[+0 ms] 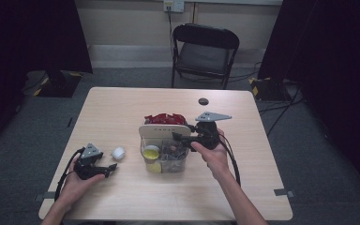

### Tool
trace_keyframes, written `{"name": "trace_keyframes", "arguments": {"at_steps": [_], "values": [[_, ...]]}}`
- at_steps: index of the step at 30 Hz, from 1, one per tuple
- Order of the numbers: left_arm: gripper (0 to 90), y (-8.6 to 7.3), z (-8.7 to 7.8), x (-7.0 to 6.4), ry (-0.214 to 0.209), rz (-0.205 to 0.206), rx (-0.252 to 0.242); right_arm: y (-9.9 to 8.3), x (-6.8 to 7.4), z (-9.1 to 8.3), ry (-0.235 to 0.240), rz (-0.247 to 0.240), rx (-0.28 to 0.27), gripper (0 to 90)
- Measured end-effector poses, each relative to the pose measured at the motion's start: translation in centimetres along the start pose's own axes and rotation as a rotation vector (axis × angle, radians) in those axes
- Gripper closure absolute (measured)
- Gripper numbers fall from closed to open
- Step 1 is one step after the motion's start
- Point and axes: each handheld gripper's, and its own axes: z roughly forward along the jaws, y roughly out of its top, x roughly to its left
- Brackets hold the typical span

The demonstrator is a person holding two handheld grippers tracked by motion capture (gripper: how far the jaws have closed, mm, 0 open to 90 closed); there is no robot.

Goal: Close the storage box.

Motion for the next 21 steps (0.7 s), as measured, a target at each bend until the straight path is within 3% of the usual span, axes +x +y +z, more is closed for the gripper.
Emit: {"name": "trace_keyframes", "arguments": {"at_steps": [9,21], "values": [[17.2,0.2,0.2,0.1,-0.001,0.008,0.014,-0.4,0.2,-0.1,0.048,-0.001,0.016,40.0],[17.2,0.2,0.2,0.1,0.0,0.008,0.012,-1.0,1.2,0.4,0.05,-0.025,0.049,31.8]]}}
